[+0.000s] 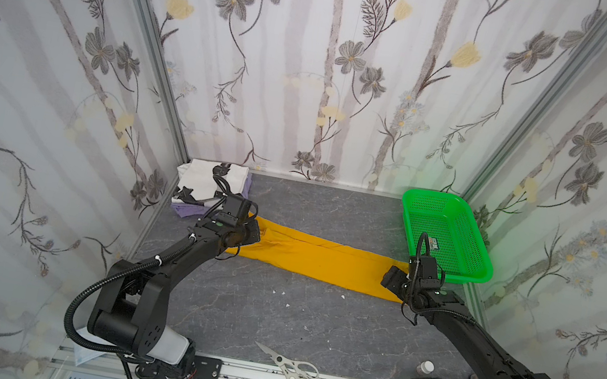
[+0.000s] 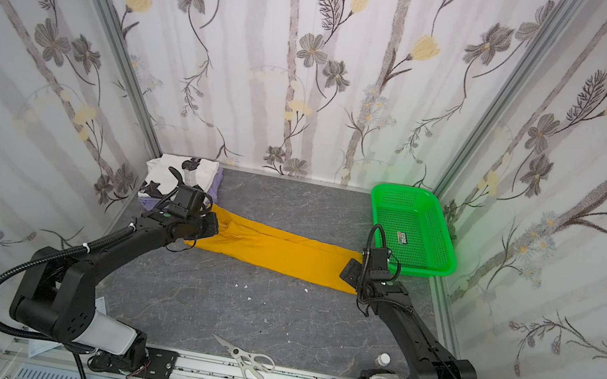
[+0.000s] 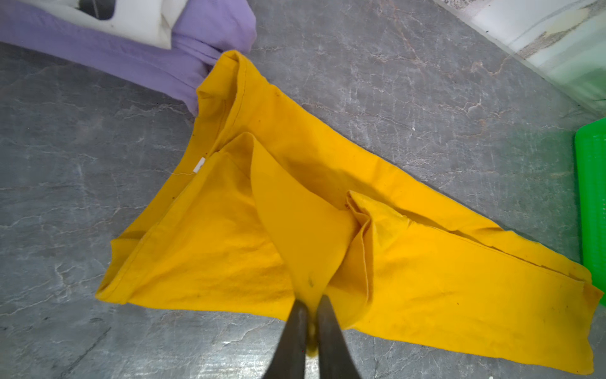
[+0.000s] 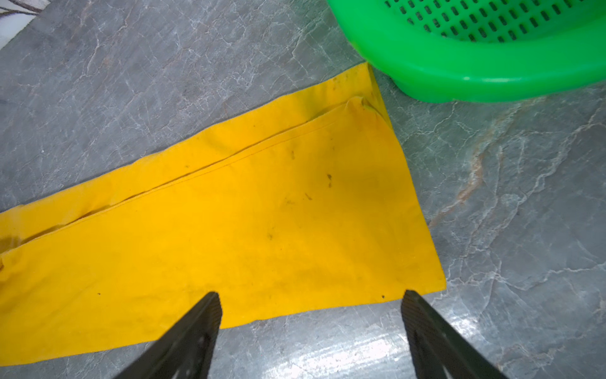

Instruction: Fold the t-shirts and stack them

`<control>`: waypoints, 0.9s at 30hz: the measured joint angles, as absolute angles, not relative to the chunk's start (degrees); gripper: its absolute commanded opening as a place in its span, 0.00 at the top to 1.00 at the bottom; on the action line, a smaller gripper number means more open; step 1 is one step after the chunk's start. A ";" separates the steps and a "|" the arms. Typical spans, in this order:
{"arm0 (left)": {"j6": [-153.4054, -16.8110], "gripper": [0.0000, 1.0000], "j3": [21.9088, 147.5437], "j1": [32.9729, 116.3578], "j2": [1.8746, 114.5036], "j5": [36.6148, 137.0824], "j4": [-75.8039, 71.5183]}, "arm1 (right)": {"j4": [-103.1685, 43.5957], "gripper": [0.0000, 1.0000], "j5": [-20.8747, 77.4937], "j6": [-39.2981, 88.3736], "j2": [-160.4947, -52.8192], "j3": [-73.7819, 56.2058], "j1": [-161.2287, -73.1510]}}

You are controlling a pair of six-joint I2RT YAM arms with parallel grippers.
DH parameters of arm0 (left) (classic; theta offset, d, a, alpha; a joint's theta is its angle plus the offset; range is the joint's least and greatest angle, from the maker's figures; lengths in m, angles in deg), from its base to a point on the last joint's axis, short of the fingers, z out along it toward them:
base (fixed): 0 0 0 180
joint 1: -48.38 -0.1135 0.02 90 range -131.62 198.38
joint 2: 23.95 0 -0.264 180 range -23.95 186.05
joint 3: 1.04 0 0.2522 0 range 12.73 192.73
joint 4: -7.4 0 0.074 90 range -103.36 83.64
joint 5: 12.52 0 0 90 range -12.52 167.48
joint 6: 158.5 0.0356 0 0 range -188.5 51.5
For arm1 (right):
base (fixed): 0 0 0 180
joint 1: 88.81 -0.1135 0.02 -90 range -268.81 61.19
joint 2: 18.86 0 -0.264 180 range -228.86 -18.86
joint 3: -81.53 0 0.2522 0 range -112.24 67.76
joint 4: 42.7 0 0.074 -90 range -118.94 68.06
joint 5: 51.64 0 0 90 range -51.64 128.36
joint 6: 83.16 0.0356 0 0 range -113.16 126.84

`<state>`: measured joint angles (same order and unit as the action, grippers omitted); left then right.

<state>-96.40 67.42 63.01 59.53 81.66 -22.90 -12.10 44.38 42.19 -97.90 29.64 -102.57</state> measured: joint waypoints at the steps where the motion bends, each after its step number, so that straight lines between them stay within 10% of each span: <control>1: -97.15 0.09 67.25 62.99 59.14 80.59 -23.14 | -12.10 0.12 44.21 42.10 -97.95 29.72 -102.61; 13: -100.42 0.00 67.16 61.48 55.46 80.66 -24.27 | -12.05 0.00 38.48 35.83 -111.98 21.31 -108.10; 27: -104.95 0.00 73.54 63.23 78.00 91.24 -11.03 | -10.26 0.00 40.95 29.95 -121.73 18.31 -109.14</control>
<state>-104.95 73.54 63.23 78.00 91.24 -11.03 -10.26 40.95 29.95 -121.73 18.31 -109.14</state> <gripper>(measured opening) 0.997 0.998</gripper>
